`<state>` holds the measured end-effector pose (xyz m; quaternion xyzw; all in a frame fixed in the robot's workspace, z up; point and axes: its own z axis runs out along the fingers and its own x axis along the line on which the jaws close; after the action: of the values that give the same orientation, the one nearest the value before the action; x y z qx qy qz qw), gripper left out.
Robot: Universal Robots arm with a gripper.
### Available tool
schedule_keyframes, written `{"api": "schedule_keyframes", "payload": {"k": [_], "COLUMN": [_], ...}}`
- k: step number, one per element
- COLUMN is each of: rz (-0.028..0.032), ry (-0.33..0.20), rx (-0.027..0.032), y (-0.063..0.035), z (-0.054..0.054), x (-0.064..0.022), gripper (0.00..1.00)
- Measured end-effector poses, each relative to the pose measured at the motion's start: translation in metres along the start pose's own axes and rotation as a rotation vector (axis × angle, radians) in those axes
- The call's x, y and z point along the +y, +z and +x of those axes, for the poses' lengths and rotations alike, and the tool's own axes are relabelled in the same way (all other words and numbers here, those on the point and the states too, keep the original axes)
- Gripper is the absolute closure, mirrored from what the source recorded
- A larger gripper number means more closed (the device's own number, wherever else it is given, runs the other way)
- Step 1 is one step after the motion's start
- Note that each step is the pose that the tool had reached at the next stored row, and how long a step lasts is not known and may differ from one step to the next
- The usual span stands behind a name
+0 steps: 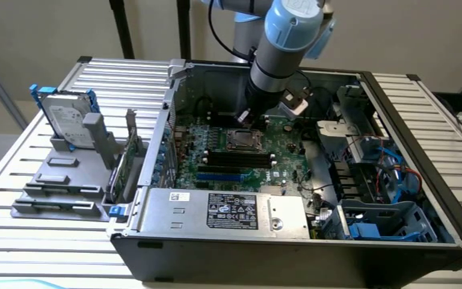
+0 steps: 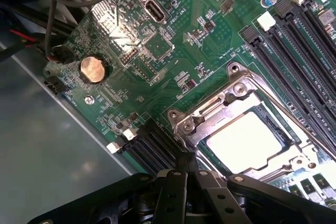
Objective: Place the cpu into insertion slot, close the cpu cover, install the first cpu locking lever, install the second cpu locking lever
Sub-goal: 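Install the first cpu locking lever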
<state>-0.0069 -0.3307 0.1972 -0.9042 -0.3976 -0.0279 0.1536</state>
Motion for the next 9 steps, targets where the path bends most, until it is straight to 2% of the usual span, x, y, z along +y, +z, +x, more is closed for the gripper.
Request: {"api": "schedule_keyframes", "payload": {"k": [9], "rz": [0.0019], "ry": [0.000], "rx": [-0.0004], "y": [0.0009], "z": [-0.0005], "x": [0.0034], "gripper": [0.89]}}
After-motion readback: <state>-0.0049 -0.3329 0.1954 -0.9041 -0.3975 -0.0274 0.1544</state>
